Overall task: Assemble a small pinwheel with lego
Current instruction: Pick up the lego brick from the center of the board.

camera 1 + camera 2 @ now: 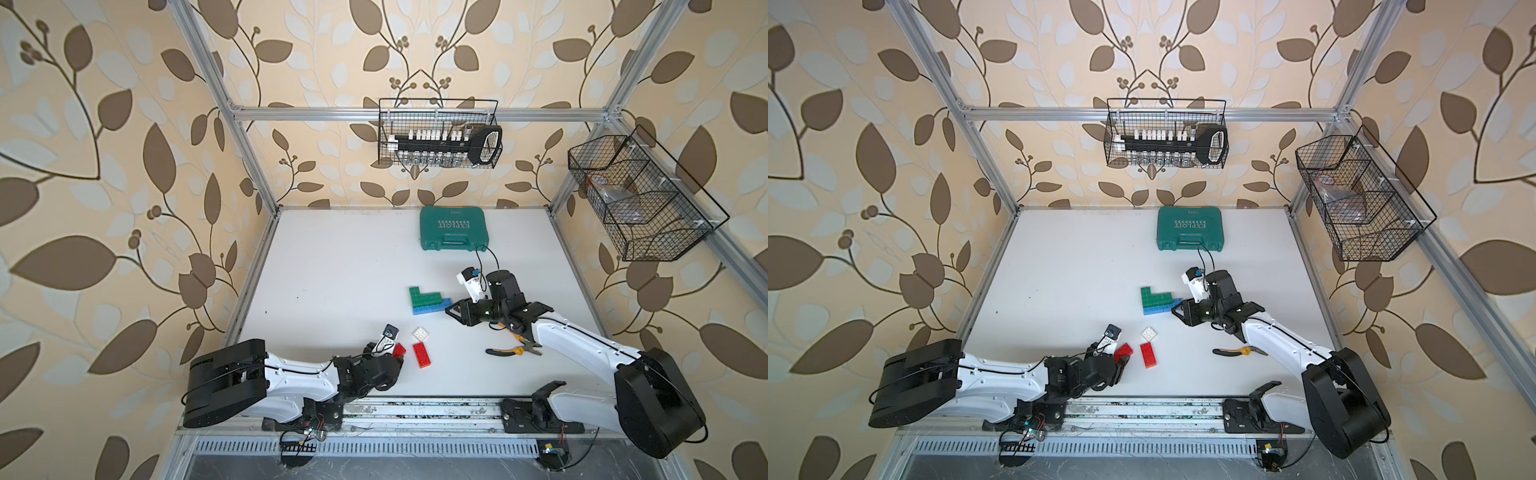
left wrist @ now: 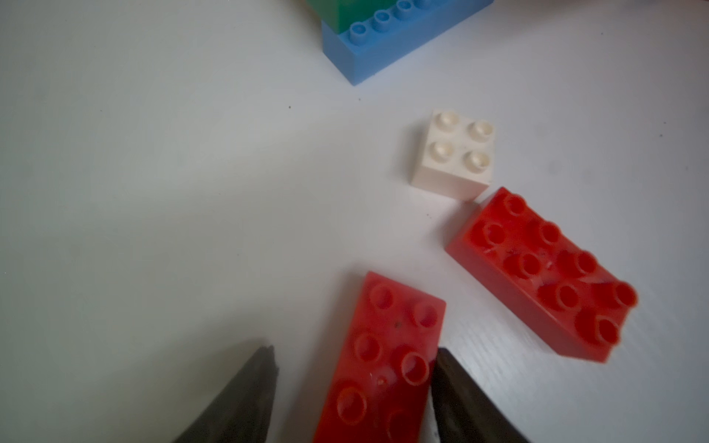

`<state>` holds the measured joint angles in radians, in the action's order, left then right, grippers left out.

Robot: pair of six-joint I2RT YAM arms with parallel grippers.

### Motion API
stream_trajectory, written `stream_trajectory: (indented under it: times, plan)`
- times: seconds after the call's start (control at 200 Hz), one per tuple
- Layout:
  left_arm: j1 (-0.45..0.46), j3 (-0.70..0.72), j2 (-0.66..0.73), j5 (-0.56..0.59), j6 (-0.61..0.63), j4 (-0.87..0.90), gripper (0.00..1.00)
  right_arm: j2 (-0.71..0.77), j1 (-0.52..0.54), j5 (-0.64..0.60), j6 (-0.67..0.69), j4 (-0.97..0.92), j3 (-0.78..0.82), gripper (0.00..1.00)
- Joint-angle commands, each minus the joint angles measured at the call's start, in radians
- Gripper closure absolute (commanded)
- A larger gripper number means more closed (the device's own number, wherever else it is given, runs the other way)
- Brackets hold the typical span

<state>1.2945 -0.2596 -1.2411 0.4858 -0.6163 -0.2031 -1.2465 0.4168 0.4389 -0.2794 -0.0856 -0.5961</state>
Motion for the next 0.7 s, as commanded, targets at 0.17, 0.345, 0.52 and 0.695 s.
stream_trajectory:
  times: [0.17, 0.345, 0.52, 0.695]
  plan:
    - [0.000, -0.001, 0.038, -0.174, -0.086, 0.128, 0.40, 0.017, 0.001, 0.010, 0.025, 0.007, 0.030, 0.61]
    - [0.000, 0.003, 0.035, -0.175, -0.120, 0.133, 0.45, 0.015, 0.000, 0.010, 0.022, 0.021, 0.038, 0.61]
    - [0.053, -0.060, -0.029, -0.095, -0.208, 0.260, 0.48, 0.016, 0.001, 0.008, 0.031, 0.012, 0.038, 0.61]
    - [0.152, -0.136, -0.155, 0.001, -0.247, 0.312, 0.47, 0.013, 0.001, 0.003, 0.034, 0.015, 0.035, 0.61]
